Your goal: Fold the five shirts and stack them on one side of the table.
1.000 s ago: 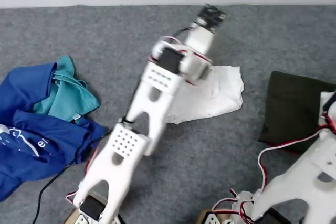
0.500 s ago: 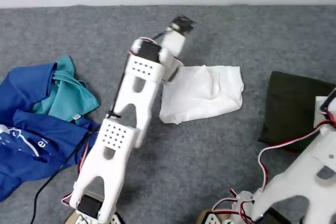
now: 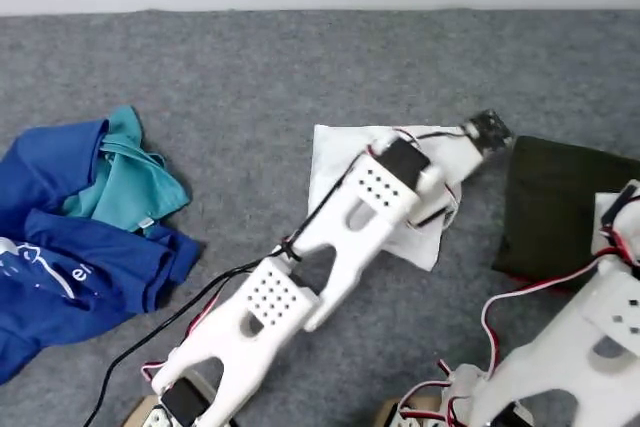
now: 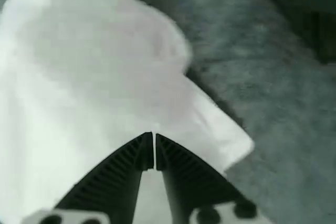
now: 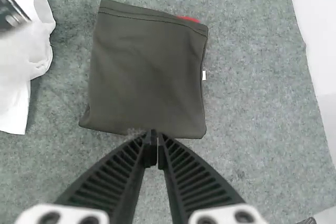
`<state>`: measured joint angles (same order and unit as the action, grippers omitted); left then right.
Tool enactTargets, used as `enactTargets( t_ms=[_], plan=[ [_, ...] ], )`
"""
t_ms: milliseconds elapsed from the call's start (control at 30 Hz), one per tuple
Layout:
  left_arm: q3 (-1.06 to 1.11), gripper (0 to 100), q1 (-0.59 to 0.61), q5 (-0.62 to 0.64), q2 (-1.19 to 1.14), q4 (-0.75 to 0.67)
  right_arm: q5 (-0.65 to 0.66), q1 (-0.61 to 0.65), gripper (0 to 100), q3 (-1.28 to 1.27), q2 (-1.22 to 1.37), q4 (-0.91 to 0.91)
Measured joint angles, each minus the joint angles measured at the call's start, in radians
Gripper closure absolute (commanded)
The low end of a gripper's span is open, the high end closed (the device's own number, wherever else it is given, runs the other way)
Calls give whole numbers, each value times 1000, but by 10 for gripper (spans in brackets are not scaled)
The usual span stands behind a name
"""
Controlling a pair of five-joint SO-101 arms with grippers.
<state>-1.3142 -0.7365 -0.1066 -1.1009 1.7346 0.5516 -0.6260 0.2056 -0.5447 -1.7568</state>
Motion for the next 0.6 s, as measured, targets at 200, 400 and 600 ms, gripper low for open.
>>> enactTargets(
  t_ms=[200,400,600],
  plan=[
    [141,985,63,0,216,0,0,0,980,0,0,0],
    [339,985,218,0,443,0,-5,0,980,0,72,0],
    [601,985,316,0,704,0,-123,92,978,0,259,0]
  ],
)
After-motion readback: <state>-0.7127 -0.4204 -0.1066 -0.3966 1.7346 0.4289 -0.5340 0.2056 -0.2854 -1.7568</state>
